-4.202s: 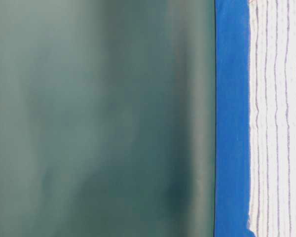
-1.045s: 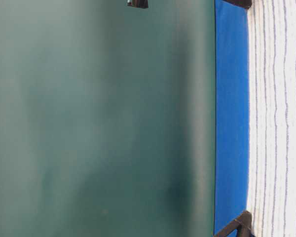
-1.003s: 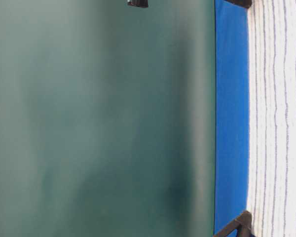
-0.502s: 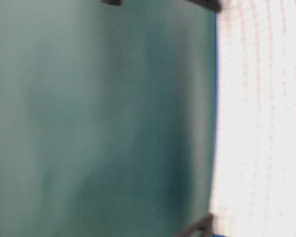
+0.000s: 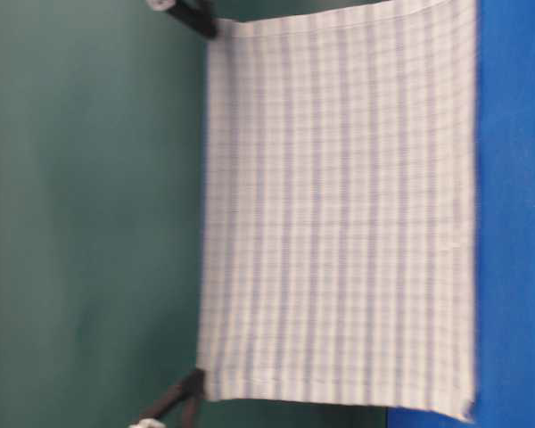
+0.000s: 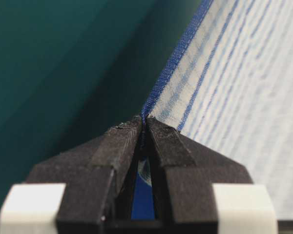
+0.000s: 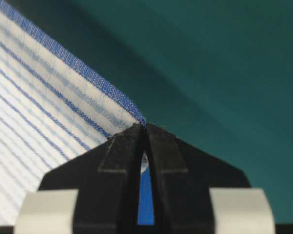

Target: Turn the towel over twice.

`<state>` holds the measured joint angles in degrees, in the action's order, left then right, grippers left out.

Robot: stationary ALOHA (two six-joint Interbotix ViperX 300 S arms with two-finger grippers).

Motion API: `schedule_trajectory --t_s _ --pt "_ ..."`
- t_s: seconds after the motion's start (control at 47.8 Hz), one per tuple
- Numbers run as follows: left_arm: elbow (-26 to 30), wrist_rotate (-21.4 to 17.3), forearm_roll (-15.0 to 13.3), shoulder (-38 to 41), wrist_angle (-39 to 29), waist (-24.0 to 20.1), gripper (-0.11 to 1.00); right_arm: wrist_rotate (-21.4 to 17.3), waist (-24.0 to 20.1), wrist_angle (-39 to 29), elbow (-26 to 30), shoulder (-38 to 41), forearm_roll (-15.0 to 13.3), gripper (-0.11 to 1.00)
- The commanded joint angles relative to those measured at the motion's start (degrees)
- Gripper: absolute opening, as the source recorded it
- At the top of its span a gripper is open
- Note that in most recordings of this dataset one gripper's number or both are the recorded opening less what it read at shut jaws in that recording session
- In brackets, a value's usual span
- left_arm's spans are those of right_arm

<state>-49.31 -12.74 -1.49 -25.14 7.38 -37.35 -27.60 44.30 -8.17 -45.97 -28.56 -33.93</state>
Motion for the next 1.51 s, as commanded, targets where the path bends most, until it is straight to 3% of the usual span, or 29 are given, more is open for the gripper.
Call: schedule_trajectory --t_s 0.0,0.251,0.669,0.815,0.982,1.171,1.317,1.484 --pt "1.85 -0.09 -0.09 -2.37 -0.26 -0.26 0.04 0.09 0.62 -1.58 2.55 -3.08 -0.35 0.05" --pt "2.11 -0.09 -0.09 -5.71 -1.23 0.18 0.04 -0.18 -0.44 -2.55 1.85 -8.17 -0.26 0.05" --pt "3.60 -0.26 0.18 -5.89 -2.99 0.18 0.04 -0.70 -2.81 -5.01 1.58 -8.79 -0.09 0.05" --pt "3.08 -0.09 0.18 -5.98 -5.45 1.14 0.04 -0.97 -5.63 -7.65 0.44 -8.88 1.58 0.05" --pt "-0.35 1.58 0.18 -5.98 -7.29 6.42 0.04 -2.02 -13.36 -11.95 -3.87 -8.79 7.12 0.05" --pt "-6.86 4.39 -0.18 -3.96 -6.68 16.35 0.04 -6.94 -26.28 -13.18 -11.07 -7.29 13.54 0.05" --pt "-12.57 9.76 -0.18 0.70 -1.32 24.79 0.04 -13.18 -36.47 -13.01 -14.59 -2.99 15.73 0.05" --pt "-15.38 17.58 -0.18 8.70 6.50 34.28 0.04 -20.57 -46.32 -10.63 -15.91 3.43 15.73 0.05"
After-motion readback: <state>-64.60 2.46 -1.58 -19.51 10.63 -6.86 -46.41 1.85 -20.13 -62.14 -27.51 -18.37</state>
